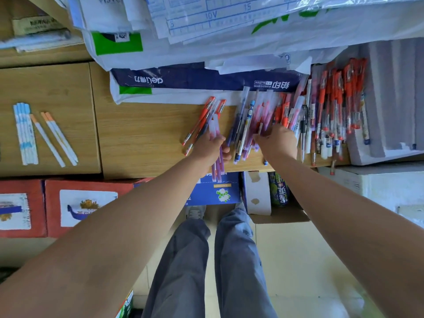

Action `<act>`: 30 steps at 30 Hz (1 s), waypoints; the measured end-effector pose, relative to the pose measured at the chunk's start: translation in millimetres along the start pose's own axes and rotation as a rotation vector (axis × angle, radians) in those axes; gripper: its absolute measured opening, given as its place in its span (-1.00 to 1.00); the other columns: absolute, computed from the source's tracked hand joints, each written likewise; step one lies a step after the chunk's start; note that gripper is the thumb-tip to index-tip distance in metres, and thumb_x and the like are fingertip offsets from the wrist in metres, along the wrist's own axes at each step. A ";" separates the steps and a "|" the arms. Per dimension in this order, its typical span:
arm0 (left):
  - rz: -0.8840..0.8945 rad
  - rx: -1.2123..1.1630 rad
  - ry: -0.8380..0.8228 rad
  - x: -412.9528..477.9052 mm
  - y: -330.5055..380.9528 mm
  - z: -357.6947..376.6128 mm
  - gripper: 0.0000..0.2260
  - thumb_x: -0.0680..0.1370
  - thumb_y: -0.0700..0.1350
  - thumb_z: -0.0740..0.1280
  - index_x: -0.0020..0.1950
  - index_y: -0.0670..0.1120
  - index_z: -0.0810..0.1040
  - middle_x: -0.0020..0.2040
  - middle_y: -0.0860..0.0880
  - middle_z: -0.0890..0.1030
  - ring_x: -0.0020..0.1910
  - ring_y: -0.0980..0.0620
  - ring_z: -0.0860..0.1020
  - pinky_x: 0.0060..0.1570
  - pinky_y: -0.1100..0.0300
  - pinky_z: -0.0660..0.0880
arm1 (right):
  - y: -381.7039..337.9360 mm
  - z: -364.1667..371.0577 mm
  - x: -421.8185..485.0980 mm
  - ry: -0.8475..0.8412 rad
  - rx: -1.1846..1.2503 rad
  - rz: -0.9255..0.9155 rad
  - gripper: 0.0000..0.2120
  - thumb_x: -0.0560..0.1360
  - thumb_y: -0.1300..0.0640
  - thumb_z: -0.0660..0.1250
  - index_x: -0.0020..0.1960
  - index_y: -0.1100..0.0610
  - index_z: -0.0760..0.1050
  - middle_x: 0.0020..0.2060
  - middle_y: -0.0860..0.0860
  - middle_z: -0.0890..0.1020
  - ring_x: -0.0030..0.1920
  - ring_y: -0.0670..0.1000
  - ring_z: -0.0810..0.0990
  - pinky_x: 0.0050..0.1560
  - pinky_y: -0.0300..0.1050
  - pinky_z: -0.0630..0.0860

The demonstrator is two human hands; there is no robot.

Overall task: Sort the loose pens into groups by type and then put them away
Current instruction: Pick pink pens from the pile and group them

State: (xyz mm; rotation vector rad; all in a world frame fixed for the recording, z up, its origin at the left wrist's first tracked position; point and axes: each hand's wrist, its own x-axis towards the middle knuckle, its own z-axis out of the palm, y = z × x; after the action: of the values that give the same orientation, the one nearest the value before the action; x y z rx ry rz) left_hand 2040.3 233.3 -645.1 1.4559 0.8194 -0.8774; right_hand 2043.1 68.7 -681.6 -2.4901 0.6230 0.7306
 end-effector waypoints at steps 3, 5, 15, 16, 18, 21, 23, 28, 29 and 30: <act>0.005 0.009 -0.008 2.5 -2.9 -7.5 -0.92 0.66 -0.19 0.13 0.00 -0.17 0.35 -0.26 -0.14 0.47 -0.35 -0.07 0.50 -0.31 0.11 0.55 | -3.6 4.5 4.8 0.006 -0.027 0.002 -0.73 0.49 0.02 0.38 -0.12 0.25 0.52 -0.33 0.09 0.52 -0.34 0.09 0.49 -0.42 -0.19 0.40; 0.014 -0.005 -0.010 1.7 -2.5 -10.8 -0.95 0.65 -0.21 0.13 0.04 -0.18 0.34 -0.28 -0.14 0.45 -0.37 -0.06 0.47 -0.38 0.15 0.51 | -4.4 2.7 4.2 -0.009 0.006 0.028 -0.79 0.46 0.08 0.37 -0.13 0.25 0.51 -0.38 0.07 0.51 -0.43 0.03 0.47 -0.46 -0.19 0.41; 0.022 -0.011 -0.015 2.8 -2.2 -13.5 -0.90 0.66 -0.16 0.15 0.06 -0.19 0.37 -0.28 -0.11 0.48 -0.37 -0.04 0.51 -0.35 0.16 0.55 | -4.6 1.5 -2.5 -0.140 0.195 -0.032 -0.71 0.54 0.02 0.27 0.14 0.21 0.42 -0.27 0.10 0.62 -0.34 0.04 0.63 -0.48 -0.19 0.47; 0.017 -0.009 -0.013 3.5 -2.7 -13.5 -0.90 0.66 -0.16 0.15 0.06 -0.19 0.37 -0.27 -0.12 0.48 -0.37 -0.03 0.52 -0.36 0.18 0.55 | -6.1 4.4 -1.0 -0.118 0.180 -0.035 -0.67 0.54 -0.06 0.29 0.07 0.22 0.45 -0.27 0.12 0.63 -0.35 0.04 0.63 -0.48 -0.19 0.45; 0.004 -0.001 -0.016 5.3 -4.0 -14.0 -0.89 0.66 -0.15 0.15 0.09 -0.19 0.37 -0.24 -0.13 0.49 -0.36 -0.03 0.53 -0.39 0.20 0.56 | -8.3 9.2 2.6 -0.070 0.133 -0.033 -0.58 0.50 -0.17 0.33 -0.06 0.24 0.50 -0.31 0.13 0.65 -0.36 0.10 0.63 -0.41 -0.12 0.53; -0.004 -0.001 -0.020 7.7 -6.3 -16.0 -0.90 0.66 -0.16 0.15 0.08 -0.18 0.37 -0.25 -0.12 0.50 -0.37 -0.03 0.53 -0.41 0.23 0.56 | -9.5 12.2 6.4 -0.078 0.183 -0.011 -0.60 0.48 -0.13 0.38 -0.15 0.25 0.55 -0.34 0.13 0.65 -0.36 0.13 0.65 -0.31 -0.02 0.61; -0.007 0.004 -0.020 8.8 -7.2 -17.1 -0.90 0.66 -0.16 0.15 0.08 -0.18 0.37 -0.25 -0.11 0.50 -0.36 -0.02 0.53 -0.40 0.22 0.56 | -9.4 10.0 6.5 -0.112 0.215 0.000 -0.68 0.51 -0.03 0.37 -0.13 0.26 0.55 -0.34 0.11 0.65 -0.35 0.10 0.64 -0.31 -0.05 0.60; 0.001 0.011 -0.041 8.7 -5.9 -17.8 -0.89 0.66 -0.16 0.15 0.08 -0.19 0.38 -0.26 -0.11 0.50 -0.37 -0.02 0.53 -0.39 0.21 0.57 | -4.8 -0.7 -3.8 -0.056 0.234 0.039 -0.75 0.49 0.08 0.27 -0.33 0.10 0.34 -0.45 -0.01 0.42 -0.45 -0.03 0.36 -0.46 -0.20 0.26; 0.001 0.009 -0.045 8.6 -5.0 -17.5 -0.89 0.66 -0.16 0.15 0.09 -0.20 0.38 -0.26 -0.11 0.50 -0.37 -0.01 0.53 -0.39 0.21 0.56 | -3.3 -3.2 -6.5 -0.028 0.219 0.045 -0.74 0.47 0.07 0.28 -0.34 0.08 0.30 -0.45 -0.01 0.39 -0.45 -0.04 0.33 -0.46 -0.20 0.23; 0.003 0.009 -0.046 8.9 -4.2 -16.9 -0.89 0.66 -0.16 0.15 0.09 -0.20 0.38 -0.26 -0.11 0.50 -0.37 -0.02 0.53 -0.39 0.21 0.56 | -1.3 -5.3 -8.3 -0.002 0.203 0.056 -0.73 0.46 0.07 0.29 -0.35 0.08 0.28 -0.45 -0.01 0.39 -0.45 -0.04 0.32 -0.46 -0.20 0.21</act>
State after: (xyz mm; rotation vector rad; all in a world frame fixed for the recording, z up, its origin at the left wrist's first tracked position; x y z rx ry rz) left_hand 2041.7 250.4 -654.4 1.4391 0.7800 -0.9106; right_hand 2039.6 69.2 -672.4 -2.2945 0.7305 0.6552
